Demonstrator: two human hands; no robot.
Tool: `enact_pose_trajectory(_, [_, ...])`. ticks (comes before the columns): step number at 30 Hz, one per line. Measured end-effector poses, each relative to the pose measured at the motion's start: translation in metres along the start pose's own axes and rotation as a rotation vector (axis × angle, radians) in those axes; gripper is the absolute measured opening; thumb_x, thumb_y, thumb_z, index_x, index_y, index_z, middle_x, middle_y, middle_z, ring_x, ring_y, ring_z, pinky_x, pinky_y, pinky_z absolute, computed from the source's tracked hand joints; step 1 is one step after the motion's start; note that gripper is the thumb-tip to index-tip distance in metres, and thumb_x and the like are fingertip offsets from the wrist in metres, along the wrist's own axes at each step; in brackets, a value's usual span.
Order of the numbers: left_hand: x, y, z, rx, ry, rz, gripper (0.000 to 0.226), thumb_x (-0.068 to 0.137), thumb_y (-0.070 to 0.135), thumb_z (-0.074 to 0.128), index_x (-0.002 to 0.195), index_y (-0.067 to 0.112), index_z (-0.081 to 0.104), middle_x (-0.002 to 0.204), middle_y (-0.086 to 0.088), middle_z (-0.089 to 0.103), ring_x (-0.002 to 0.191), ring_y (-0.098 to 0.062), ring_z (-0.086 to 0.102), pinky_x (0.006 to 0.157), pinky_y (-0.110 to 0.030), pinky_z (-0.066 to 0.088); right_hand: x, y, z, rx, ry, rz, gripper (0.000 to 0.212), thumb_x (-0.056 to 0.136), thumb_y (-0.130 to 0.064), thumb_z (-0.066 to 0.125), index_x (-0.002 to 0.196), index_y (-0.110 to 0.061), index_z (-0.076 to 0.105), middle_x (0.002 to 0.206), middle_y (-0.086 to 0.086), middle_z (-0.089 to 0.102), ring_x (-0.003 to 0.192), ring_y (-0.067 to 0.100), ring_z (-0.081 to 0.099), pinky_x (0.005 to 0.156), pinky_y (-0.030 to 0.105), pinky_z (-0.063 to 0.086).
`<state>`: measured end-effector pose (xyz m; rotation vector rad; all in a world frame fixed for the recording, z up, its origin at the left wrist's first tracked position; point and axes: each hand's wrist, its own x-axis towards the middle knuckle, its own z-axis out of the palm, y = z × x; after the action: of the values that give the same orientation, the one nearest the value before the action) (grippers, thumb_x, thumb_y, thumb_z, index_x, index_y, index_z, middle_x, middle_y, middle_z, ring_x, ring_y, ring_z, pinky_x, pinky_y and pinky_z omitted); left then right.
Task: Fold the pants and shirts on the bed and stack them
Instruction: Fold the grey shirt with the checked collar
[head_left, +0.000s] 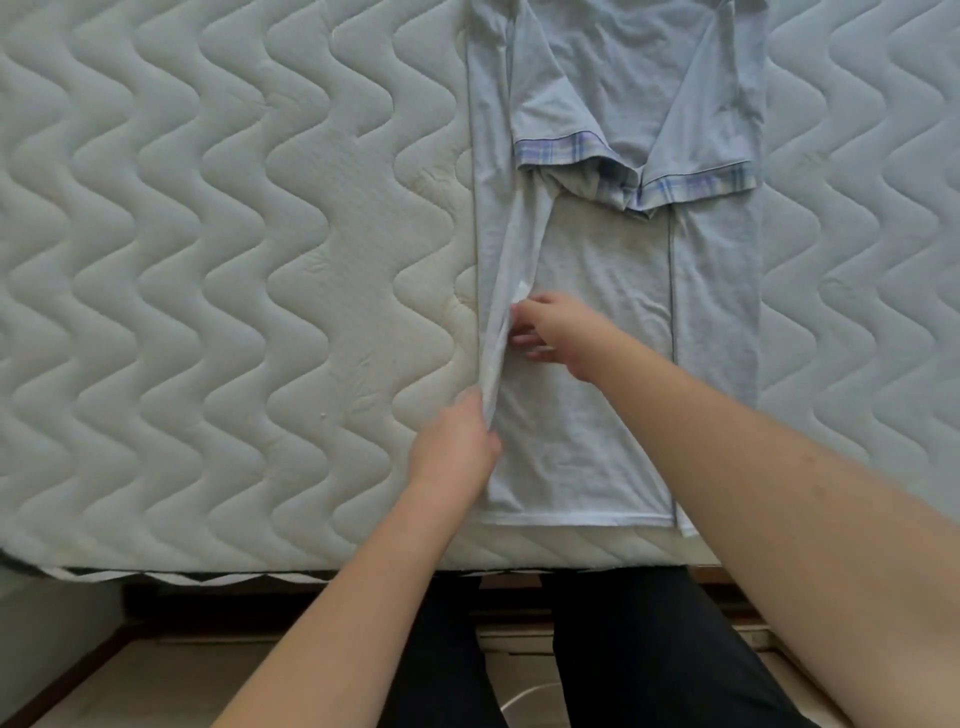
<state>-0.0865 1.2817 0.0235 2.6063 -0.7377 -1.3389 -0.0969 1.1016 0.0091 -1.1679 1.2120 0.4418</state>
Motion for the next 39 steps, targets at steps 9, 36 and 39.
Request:
enact_pose_trajectory(9, [-0.046,0.011,0.018,-0.143,0.026,-0.063,0.024,0.096,0.034,0.052,0.105,0.015,0.064,0.097,-0.009,0.07,0.095,-0.031,0.064,0.073,-0.034,0.046,-0.041,0.088,-0.031,-0.158,0.185,-0.013,0.02,0.092,-0.026,0.059,0.088,-0.006,0.063,0.094,0.014,0.068,0.087,0.029,0.064,0.081,0.046,0.054])
enact_pose_trajectory(36, [-0.051,-0.045,0.11,-0.841,-0.042,-0.264,0.034,0.106,0.031,0.043,0.115,0.007,0.064,0.113,-0.015,0.068,0.108,-0.031,0.063,0.097,-0.045,0.05,-0.086,0.208,0.004,-0.226,-0.024,-0.083,0.01,0.095,-0.033,0.062,0.096,-0.024,0.065,0.091,0.001,0.072,0.081,0.021,0.071,0.082,0.046,0.057])
enact_pose_trajectory(39, [-0.052,-0.052,0.11,-0.74,-0.044,-0.262,0.03,0.106,0.035,0.041,0.107,0.015,0.064,0.105,-0.006,0.068,0.104,-0.026,0.062,0.09,-0.035,0.048,-0.082,0.211,0.006,-0.324,0.016,-0.078,0.018,0.097,-0.031,0.057,0.103,-0.018,0.068,0.096,0.004,0.072,0.086,0.023,0.069,0.082,0.042,0.055])
